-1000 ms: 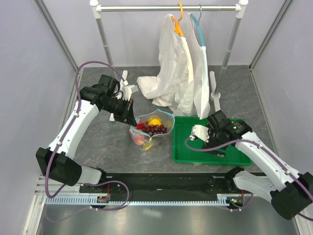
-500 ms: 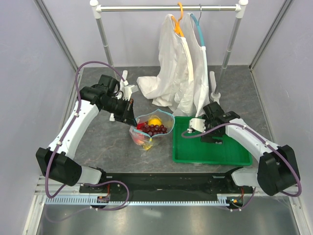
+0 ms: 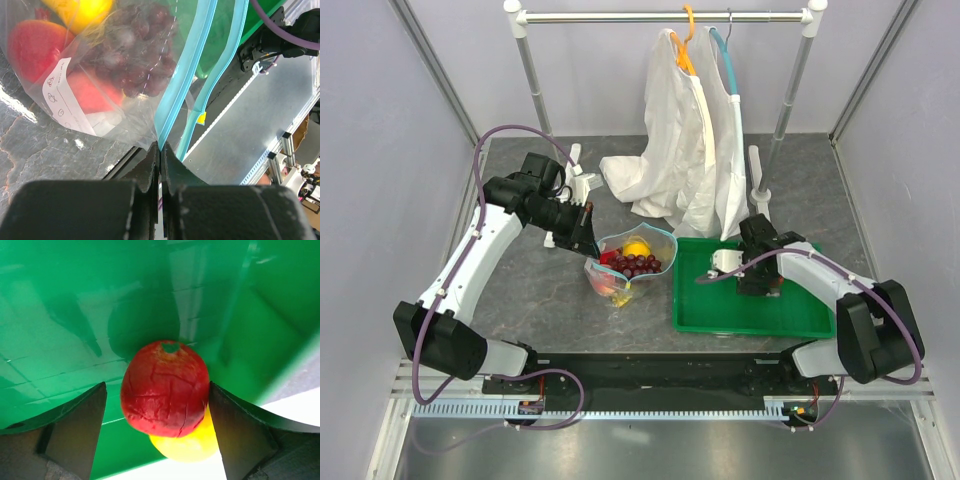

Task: Place the food in the zip-top bag and seal the zipper
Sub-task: Pick up the fake fruit from the bin.

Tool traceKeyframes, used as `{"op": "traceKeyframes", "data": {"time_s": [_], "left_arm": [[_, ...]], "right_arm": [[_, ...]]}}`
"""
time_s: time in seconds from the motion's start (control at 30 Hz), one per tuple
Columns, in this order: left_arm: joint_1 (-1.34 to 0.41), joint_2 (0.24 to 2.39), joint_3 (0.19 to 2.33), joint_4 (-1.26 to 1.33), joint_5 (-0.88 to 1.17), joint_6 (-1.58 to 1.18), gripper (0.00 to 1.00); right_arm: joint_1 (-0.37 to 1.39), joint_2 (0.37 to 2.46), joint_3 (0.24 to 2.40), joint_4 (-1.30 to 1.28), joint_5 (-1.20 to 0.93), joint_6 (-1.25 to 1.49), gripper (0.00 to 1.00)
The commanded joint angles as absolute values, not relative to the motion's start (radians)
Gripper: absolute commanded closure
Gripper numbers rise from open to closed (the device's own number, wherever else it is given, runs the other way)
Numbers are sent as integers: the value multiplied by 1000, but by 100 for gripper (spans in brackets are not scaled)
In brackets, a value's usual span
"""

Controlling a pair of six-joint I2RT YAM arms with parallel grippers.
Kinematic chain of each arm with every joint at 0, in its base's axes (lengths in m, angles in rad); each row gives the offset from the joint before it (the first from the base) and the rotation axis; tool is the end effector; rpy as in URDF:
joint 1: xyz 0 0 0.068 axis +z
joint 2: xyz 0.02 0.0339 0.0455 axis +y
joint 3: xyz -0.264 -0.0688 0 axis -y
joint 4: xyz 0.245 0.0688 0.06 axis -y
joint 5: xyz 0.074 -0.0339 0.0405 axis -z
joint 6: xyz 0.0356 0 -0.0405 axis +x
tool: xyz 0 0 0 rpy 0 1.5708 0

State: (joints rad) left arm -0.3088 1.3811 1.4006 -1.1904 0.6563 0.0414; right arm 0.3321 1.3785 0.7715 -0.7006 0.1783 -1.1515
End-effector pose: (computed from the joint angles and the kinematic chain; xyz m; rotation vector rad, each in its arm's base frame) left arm 0.2352 -0.0978 0.3434 0.6475 2.6011 -0.9745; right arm 0.2227 0.0701 0.1769 -1.9641 2.1949 -0.3968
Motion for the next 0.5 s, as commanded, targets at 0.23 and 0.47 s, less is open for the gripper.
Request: {"op": "traceKeyframes", "data": {"time_s": [0.23,0.47], "left_arm": [[-305,1387,1424,-1184,667,43,98],[-304,1382,1413,-1187,669,43,98]], "right_arm": [[330,1358,755,-814,98,-1187,32],[411,1269,908,-1093,-196,-1166,48]]}}
